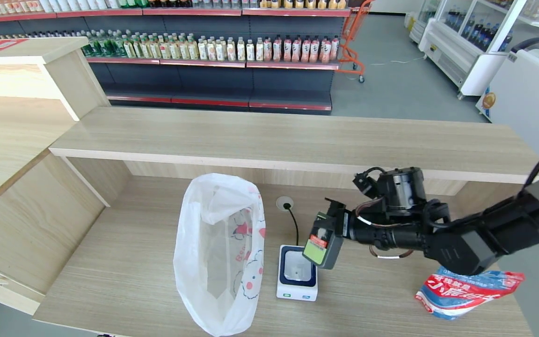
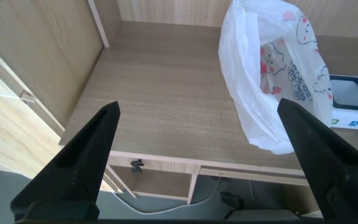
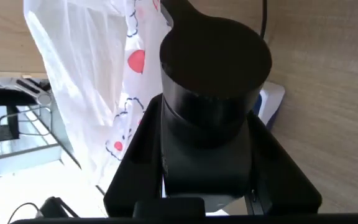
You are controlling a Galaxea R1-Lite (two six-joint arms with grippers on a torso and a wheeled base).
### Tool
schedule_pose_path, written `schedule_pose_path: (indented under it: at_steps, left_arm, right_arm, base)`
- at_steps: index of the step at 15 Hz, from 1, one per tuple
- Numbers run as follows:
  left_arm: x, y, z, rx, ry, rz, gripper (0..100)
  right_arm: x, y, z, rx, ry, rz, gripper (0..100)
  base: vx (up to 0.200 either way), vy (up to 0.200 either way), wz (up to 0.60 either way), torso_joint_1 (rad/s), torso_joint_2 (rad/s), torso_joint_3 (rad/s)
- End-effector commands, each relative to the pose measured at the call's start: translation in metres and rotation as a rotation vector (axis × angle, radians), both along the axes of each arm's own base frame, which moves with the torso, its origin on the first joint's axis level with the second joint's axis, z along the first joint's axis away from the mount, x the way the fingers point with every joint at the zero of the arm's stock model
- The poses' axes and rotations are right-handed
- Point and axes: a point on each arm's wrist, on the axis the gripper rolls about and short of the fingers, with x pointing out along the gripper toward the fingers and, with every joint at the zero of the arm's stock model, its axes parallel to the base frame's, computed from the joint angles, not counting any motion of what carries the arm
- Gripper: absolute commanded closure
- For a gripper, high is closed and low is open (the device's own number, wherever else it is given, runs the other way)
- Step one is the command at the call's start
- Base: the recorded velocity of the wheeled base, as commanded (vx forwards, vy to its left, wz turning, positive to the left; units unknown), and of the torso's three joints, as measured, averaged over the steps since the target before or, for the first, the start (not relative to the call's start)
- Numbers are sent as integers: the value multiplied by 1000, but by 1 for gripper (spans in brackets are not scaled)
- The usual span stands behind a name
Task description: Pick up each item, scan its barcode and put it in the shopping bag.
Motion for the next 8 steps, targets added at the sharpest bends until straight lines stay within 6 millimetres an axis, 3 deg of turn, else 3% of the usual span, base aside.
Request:
schedule_pose_path:
  at_steps: [1, 4, 8]
  left_arm:
    - [0, 0, 0, -1, -1, -1, 0]
    - [0, 0, 0, -1, -1, -1, 0]
    - [0, 0, 0, -1, -1, -1, 0]
  right_arm:
    - [-52, -51, 48, -111, -288, 11, 100]
    - [-91, -70, 55, -121, -508, 71, 100]
    - [-138, -77, 51, -96, -577, 112, 100]
  base:
    - [0, 0, 0, 0, 0, 0]
    - [0, 0, 0, 0, 0, 0]
    - [0, 0, 0, 0, 0, 0]
